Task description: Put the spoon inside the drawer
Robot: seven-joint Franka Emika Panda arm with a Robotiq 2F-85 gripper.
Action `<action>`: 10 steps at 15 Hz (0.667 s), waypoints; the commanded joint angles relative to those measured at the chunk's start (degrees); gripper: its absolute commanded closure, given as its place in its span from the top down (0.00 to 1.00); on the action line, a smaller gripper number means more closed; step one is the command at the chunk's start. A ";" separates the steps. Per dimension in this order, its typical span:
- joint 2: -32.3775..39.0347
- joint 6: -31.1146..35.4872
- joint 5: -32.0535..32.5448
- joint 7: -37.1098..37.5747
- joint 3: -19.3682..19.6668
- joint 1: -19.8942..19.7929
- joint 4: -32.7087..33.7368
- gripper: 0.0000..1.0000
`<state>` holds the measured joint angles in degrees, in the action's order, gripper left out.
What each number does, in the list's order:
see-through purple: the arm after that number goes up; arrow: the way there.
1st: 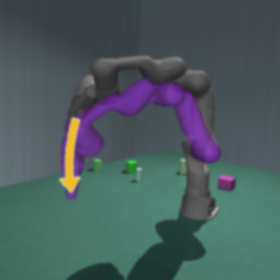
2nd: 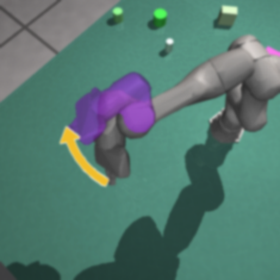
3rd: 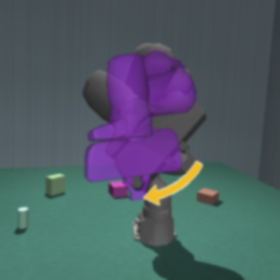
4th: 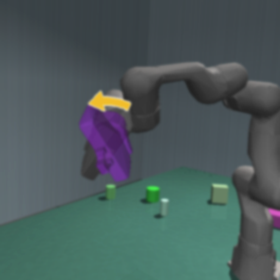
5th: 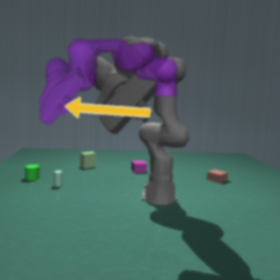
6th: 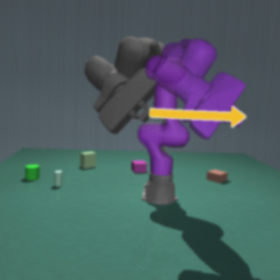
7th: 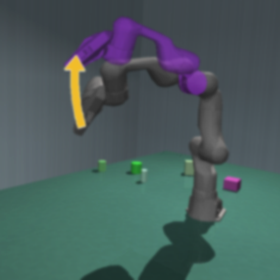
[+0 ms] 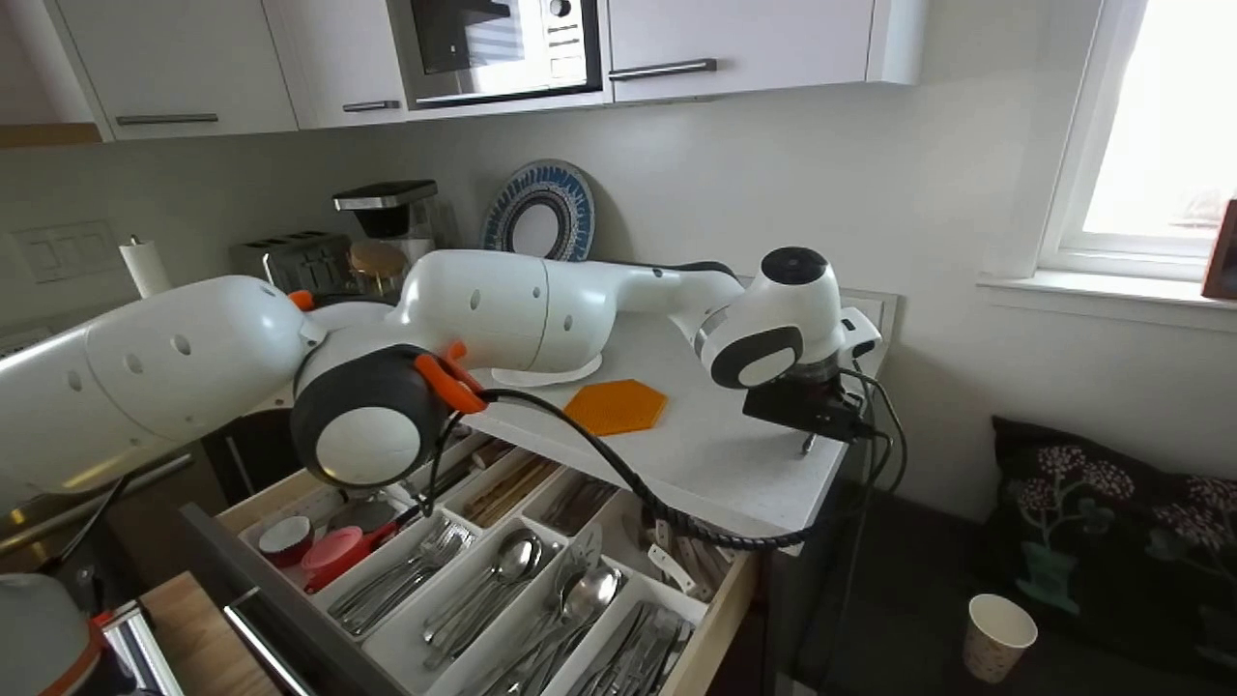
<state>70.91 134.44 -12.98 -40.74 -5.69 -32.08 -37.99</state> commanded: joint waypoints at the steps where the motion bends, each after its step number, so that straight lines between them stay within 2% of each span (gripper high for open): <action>1: -5.66 -3.76 0.17 -2.67 0.01 -1.35 -7.30 0.02; 7: -14.43 1.67 -0.81 -10.77 -0.76 -4.17 -21.95 0.02; 10: -17.53 9.45 -3.11 -16.84 -3.30 -6.03 -29.40 0.02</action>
<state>58.98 136.87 -13.53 -51.33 -6.12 -35.92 -56.18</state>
